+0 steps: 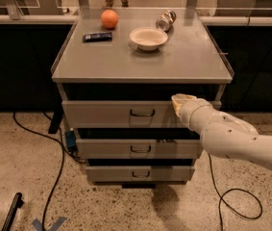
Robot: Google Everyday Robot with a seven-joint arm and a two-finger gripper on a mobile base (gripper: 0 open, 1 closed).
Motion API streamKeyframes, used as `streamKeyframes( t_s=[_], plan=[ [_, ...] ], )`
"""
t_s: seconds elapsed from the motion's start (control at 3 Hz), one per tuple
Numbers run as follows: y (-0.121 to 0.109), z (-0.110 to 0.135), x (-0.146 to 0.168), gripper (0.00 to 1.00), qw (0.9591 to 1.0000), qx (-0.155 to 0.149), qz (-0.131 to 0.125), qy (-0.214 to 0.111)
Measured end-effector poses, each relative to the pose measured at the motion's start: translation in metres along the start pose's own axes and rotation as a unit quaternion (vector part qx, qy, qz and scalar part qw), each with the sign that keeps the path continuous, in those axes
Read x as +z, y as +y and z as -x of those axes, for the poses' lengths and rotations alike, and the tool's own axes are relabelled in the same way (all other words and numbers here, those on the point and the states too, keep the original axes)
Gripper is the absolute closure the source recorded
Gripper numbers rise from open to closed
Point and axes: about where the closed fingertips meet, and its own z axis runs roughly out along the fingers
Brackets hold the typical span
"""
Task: Open top drawer
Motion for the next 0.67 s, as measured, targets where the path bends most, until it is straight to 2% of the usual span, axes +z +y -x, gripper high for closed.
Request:
streamKeyframes(
  t_s=[0.33, 0.67],
  plan=[
    [0.000, 0.000, 0.000, 1.00, 1.0000, 0.000, 0.000, 0.000],
    [-0.012, -0.001, 0.014, 1.00, 0.9998, 0.006, -0.020, -0.007]
  ],
)
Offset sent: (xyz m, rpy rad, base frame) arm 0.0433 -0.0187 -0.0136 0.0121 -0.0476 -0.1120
